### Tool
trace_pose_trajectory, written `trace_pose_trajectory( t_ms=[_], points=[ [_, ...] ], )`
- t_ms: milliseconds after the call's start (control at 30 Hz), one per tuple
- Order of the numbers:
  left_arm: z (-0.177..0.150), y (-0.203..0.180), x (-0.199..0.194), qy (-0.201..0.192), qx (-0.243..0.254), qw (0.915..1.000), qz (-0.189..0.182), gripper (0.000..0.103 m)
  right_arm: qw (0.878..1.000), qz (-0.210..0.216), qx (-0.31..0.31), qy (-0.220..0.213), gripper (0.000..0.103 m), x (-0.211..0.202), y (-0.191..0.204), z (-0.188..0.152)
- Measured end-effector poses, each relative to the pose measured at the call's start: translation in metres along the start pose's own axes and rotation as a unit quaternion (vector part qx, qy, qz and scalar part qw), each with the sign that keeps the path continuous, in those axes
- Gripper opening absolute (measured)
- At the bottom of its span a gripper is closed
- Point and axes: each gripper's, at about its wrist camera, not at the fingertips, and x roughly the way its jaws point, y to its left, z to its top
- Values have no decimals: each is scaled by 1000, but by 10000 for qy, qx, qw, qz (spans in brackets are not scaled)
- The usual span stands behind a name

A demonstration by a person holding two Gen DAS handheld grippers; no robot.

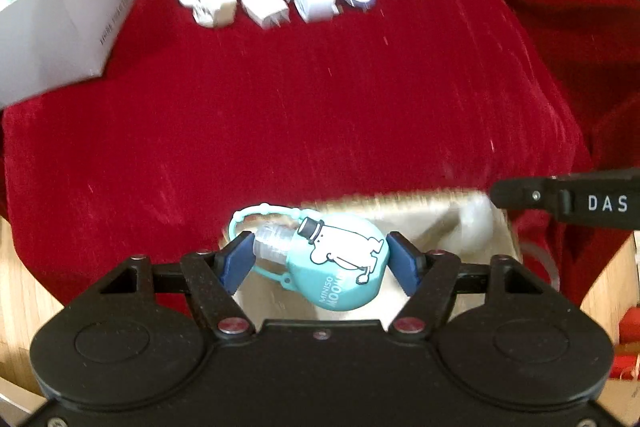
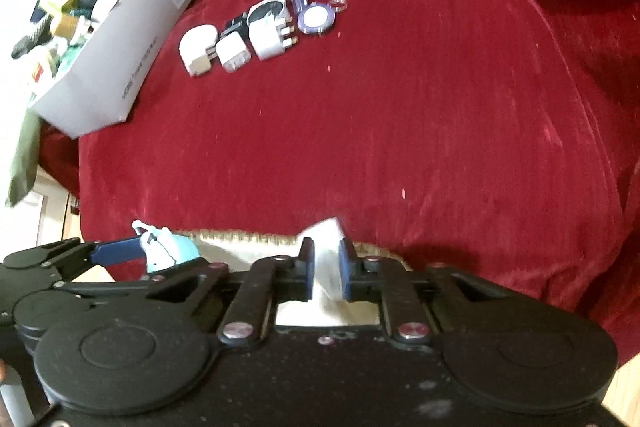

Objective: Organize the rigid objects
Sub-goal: 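Lower both held items into the basket and open both tools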

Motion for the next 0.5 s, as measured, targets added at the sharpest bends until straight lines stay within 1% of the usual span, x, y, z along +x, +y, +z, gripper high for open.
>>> trace_pose_trajectory(
  t_ms=[167,300,400,500],
  points=[
    [-20,-6,12,269,82,9996,-56,66,9994,-33,24,333,11,13,0,-27],
    [-29,-6,19,413,65,9991,9,66,9984,-79,53,562,11,23,0,-41],
    [-33,-9,20,366,237,9988,208,67,9977,-151,107,654,11,28,-3,-50],
    [-35,-11,19,354,315,9986,234,68,9973,-177,162,694,12,31,-5,-53]
  ],
)
